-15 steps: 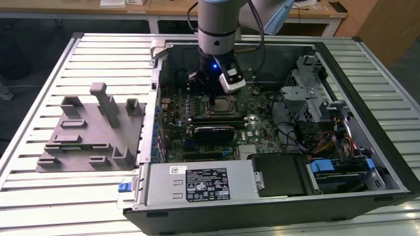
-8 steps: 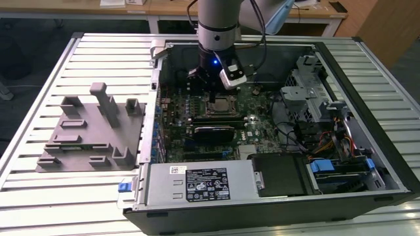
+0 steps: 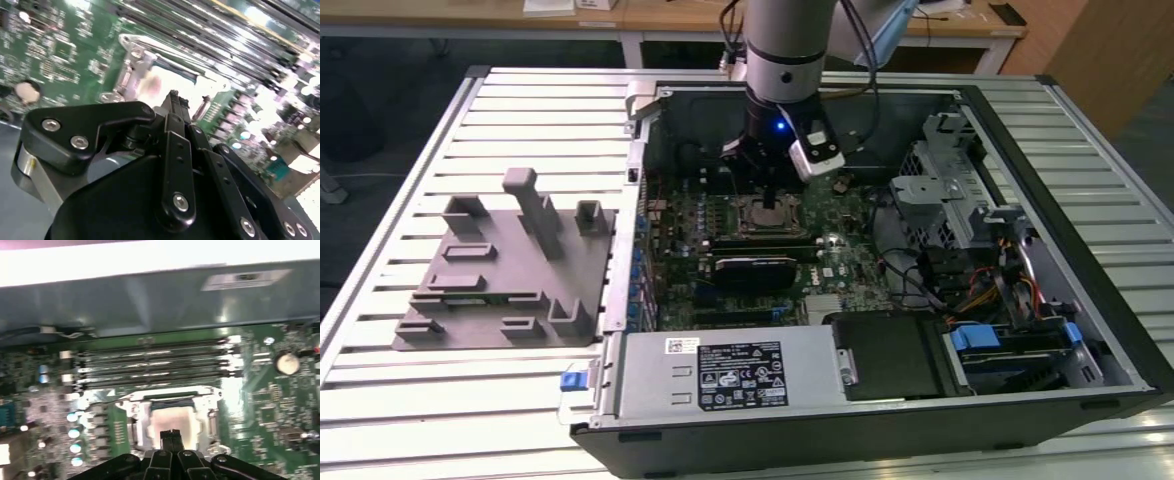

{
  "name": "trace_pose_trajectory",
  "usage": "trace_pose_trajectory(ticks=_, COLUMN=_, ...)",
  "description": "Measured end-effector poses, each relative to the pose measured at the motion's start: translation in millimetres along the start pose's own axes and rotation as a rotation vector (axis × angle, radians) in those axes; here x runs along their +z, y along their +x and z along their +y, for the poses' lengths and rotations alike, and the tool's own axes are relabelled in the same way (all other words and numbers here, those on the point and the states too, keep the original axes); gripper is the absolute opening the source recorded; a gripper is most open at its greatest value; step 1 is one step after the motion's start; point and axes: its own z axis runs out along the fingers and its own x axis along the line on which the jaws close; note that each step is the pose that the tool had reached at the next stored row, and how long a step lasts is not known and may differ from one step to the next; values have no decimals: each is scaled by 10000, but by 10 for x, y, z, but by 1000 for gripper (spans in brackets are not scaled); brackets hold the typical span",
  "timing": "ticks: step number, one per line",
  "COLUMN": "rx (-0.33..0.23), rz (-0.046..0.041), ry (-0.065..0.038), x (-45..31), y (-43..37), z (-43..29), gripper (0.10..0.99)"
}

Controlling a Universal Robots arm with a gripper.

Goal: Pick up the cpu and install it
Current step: 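Close the cpu cover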

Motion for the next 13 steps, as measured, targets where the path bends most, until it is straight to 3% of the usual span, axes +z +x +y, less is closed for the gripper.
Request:
trace_pose_trajectory(ticks=3, rx=1, rz=0, ry=1, x=-15, y=-6, z=0, gripper=106)
trace_pose_trajectory(ticks=6, rx=2, rz=-1, ry=-1, x=-83, y=-7, z=2, gripper=106)
trace_pose_trajectory(ticks=13, rx=1, rz=-1, ry=-1, x=-92, y=-7, z=2, gripper=106)
